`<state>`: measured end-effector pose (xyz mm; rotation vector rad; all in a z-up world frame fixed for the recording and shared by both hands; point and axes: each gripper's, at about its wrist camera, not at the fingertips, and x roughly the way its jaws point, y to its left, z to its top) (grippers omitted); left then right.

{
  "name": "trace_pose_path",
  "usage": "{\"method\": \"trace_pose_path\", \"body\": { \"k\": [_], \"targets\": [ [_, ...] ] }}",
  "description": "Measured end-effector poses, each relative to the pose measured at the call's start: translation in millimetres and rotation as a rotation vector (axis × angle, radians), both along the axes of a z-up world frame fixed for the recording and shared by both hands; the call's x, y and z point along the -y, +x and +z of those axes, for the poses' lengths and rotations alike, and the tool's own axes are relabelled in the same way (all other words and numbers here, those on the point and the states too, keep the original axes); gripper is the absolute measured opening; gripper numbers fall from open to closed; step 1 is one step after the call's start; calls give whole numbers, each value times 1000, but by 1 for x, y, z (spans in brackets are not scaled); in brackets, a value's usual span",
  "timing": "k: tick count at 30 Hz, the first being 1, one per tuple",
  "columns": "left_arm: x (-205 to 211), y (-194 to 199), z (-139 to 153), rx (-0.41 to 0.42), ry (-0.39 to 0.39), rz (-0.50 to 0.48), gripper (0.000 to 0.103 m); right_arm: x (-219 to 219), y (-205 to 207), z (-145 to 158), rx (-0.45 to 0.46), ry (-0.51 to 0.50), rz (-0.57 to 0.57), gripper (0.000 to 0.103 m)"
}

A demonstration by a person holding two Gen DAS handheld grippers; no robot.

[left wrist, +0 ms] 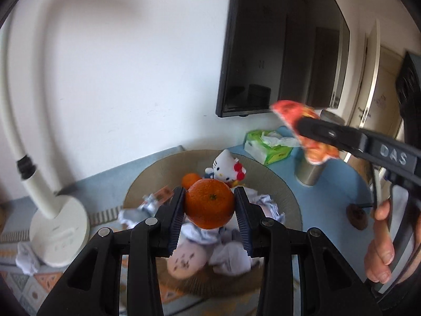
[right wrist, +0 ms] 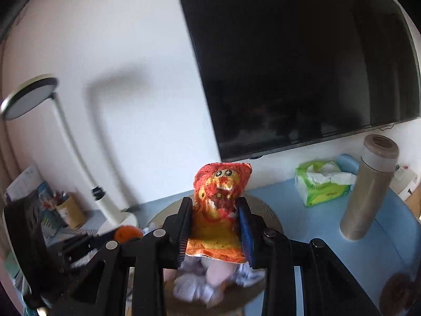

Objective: Organize objects
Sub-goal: 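Carry the snack bag and tangerine over the woven bowl and open both tools, then withdraw both tools back over the rug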

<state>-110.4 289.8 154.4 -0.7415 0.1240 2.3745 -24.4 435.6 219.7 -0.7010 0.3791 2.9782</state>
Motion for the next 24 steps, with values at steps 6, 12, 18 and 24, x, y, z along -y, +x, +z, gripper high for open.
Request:
{"method": "trace_pose_path", "body": {
  "k": [6,12,18,24],
  "targets": [
    [-14,-10,-15,18,-28,25,95,-24,-51,-33,143,-68,12,71],
    [61,18,-8,46,19,73,95,-23,-17,-44,151,-102,60,71],
    [176,53,12,25,36,324,95,19,24,-31,145,-122,162,71],
    [264,93,24,-67,-76,559,102,80,45,-26,130,-197,267,84]
  ]
}}
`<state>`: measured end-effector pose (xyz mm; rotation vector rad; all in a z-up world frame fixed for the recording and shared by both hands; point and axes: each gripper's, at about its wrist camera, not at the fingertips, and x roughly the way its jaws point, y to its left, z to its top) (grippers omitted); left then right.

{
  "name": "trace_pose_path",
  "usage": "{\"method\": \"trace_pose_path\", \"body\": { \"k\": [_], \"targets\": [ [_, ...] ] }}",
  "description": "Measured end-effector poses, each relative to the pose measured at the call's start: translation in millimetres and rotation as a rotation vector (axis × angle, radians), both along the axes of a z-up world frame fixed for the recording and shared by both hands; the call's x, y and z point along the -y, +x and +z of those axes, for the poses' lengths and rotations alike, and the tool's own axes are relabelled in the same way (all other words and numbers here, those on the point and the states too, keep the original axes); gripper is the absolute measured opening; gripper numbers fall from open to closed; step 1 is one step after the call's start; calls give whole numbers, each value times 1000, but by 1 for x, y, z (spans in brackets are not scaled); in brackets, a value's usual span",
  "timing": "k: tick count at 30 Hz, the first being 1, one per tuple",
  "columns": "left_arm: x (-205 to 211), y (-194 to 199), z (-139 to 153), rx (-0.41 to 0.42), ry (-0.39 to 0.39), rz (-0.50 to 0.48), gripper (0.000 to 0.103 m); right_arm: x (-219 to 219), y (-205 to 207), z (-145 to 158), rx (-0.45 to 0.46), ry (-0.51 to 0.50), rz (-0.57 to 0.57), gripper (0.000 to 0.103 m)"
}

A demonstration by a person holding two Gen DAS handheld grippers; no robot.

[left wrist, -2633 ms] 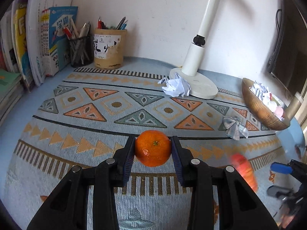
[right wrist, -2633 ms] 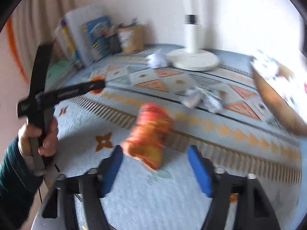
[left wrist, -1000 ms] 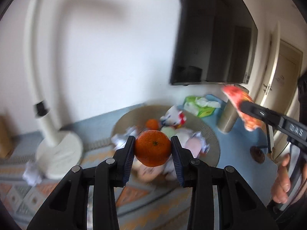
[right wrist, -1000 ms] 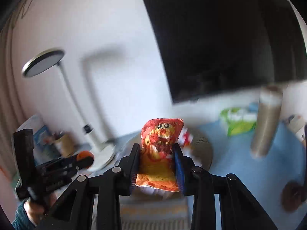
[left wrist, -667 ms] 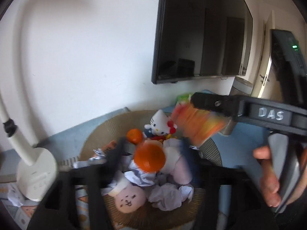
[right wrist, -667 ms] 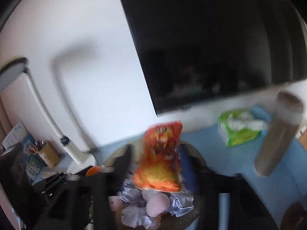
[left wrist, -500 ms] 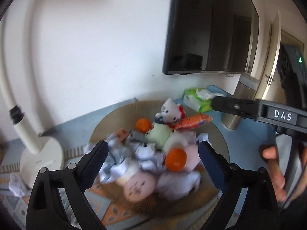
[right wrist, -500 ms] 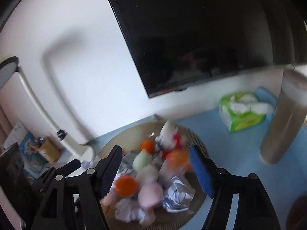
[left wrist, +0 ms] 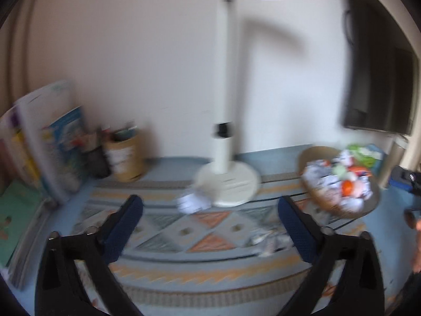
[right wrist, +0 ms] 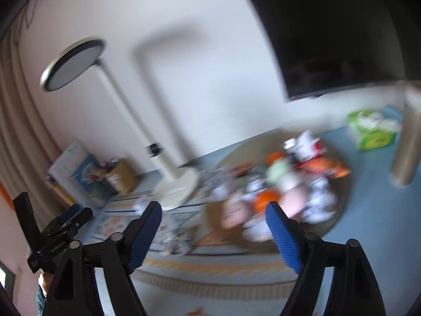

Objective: Organize objects
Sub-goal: 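Withdraw both tools back over the rug, then grasp the plaid bow with the right tool while the left grasps the paper ball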

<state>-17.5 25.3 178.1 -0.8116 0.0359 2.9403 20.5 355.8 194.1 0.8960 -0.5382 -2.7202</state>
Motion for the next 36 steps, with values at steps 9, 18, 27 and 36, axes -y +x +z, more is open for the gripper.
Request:
{"method": "trace_pose_path", "body": {
  "k": [9,18,27,36],
  "targets": [
    [71,-16,-104,166,145,100,102,126,-11,-97,106,143,75,91],
    [61,-10,-123,159,78,150,102,140,-22,-130,102,290,35,91],
    [54,-12,-126,188,35,120,102,139,-25,-133,117,323,20,92],
    [53,-37,-108,271,118,3,102,142,-37,-123,165,297,92,93]
  ]
}}
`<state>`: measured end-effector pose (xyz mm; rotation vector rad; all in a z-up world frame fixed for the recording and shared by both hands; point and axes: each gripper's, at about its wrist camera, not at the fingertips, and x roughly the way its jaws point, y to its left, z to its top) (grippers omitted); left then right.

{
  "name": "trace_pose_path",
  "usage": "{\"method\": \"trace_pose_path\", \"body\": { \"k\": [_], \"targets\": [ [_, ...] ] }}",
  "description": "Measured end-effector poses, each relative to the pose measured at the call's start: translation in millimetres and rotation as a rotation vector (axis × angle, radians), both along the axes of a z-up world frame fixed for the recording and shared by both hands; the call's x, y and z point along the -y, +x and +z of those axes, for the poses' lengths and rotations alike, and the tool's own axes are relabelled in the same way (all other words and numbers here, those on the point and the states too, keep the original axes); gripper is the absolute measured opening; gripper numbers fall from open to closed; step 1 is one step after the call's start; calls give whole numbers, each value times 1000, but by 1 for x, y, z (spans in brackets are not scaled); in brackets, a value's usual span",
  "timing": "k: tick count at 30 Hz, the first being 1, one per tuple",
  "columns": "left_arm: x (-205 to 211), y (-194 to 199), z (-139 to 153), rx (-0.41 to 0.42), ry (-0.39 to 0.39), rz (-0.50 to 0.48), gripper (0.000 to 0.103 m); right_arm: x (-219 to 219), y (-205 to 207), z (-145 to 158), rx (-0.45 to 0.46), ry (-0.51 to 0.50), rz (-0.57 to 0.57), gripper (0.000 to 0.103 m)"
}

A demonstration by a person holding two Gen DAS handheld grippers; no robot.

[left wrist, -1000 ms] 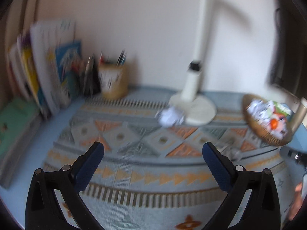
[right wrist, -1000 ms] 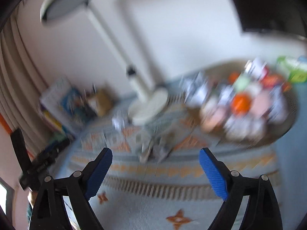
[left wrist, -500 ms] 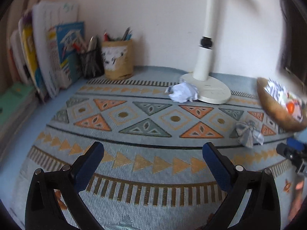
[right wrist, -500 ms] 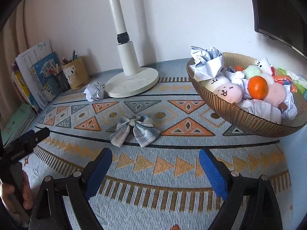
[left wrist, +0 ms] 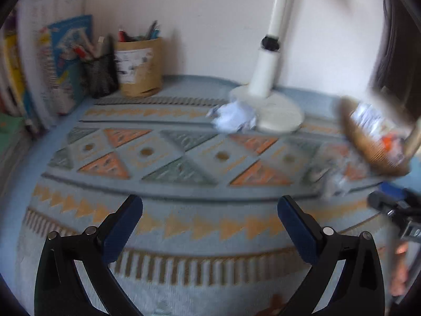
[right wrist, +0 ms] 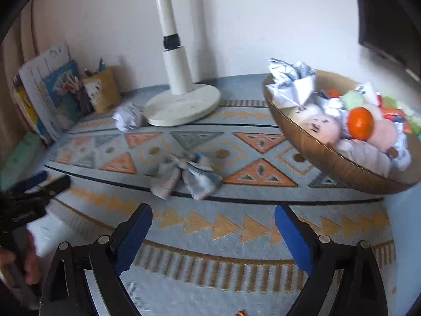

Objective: Organize objects
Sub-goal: 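Grasp the plaid bow with the right tool while the left grasps the paper ball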

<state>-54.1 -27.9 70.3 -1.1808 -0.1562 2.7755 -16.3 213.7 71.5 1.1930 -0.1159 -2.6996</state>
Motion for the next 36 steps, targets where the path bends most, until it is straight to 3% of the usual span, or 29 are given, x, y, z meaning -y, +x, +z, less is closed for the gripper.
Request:
{"method": "trace_pose_path", "body": {
  "k": [2,4,7,11,15,18,20,21,22,24,26,27,28,29,36],
  "targets": [
    [6,-22,16,-7,91,-19,102,3,-12,14,32,-40,42,94],
    [8,-49,24,-35,116,-2,102,11,-31,25,60,-5,65,94],
    [-2,-85,12,-27,54,14,102,26,-55,15,85,65,54,94],
    [-18,-126,-16,21,52,-3,102,39,-59,-8,16,79,52,94],
    [-31,-144,-27,27,23,5,102,49,-59,-21,-3,104,127,94],
    [-39,-149,-26,9,-4,3,101,48,-61,-24,9,95,115,94],
    [-43,-150,-28,14,-3,-18,86,49,-68,-29,52,96,116,94],
    [-42,-152,-30,27,2,-29,68,47,-69,-31,64,96,110,94],
    [-44,-153,-34,52,8,-46,58,46,-73,-33,81,95,101,94],
    [-44,-151,-32,32,-3,-52,53,44,-76,-34,92,88,92,82],
    [-45,-145,-29,4,-9,-67,50,45,-75,-33,71,89,95,58],
    [-46,-142,-28,-5,-16,-68,50,46,-74,-33,65,100,89,54],
    [-47,-138,-26,-15,-29,-66,50,46,-73,-32,57,103,88,38],
    [-48,-135,-24,-21,-34,-65,50,47,-71,-32,51,93,100,35],
    [-45,-69,-11,-8,-26,-77,50,42,-50,-15,-39,117,66,34]
  ]
}}
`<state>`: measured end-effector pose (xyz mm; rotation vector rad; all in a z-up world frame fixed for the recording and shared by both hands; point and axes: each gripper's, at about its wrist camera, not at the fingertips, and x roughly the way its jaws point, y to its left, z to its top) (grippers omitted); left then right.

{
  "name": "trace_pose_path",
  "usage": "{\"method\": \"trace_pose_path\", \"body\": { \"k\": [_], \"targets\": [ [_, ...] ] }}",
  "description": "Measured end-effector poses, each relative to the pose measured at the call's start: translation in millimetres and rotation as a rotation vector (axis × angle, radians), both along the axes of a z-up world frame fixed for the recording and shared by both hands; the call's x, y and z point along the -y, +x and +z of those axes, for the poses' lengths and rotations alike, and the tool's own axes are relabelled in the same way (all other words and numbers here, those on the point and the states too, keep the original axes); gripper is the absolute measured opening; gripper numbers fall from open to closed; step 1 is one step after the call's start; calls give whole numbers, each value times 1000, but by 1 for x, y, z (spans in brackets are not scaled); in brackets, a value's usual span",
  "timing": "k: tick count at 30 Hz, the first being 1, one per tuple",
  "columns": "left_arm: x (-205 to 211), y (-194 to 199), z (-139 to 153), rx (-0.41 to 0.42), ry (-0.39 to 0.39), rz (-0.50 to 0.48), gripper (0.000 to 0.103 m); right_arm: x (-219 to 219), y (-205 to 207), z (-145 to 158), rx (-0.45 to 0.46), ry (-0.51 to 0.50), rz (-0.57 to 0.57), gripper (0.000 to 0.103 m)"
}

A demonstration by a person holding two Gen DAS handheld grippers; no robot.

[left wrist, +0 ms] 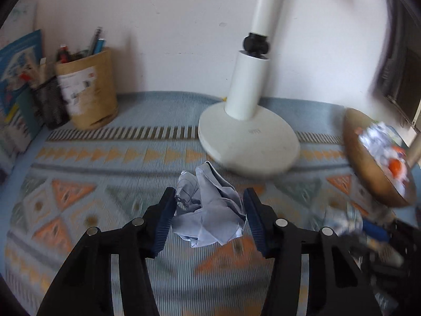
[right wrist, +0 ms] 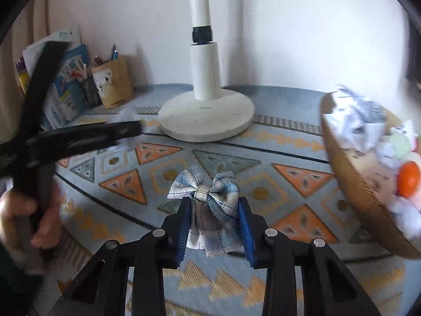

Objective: Organize objects
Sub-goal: 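Grasp the plaid bow with the right tool while the left grasps the paper ball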

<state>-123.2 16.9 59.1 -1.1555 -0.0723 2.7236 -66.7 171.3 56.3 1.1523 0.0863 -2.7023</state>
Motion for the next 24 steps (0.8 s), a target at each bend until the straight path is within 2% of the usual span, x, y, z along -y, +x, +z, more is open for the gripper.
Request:
{"method": "trace_pose_path", "body": {
  "k": [4,5,8,12,14,15,21,24],
  "targets": [
    [8,59,9,-32,13,24,50,-21,39,13,56,-44,-84,34],
    [12,75,9,-48,38,44,50,-29,51,14,69,-65,-118,35],
    [20,103,6,-69,99,109,50,-44,72,8,78,-99,-185,35],
    [19,117,2,-104,91,122,50,-45,81,1,110,-62,-214,35],
    [19,120,1,-110,87,120,50,-43,90,2,157,-108,-173,49],
    [19,119,1,-116,97,110,50,-43,94,1,175,-129,-150,52],
    [11,119,-1,-120,81,66,51,-40,138,2,242,-200,46,53],
    [8,124,1,-141,75,47,51,-34,146,4,212,-156,67,53]
  ]
}}
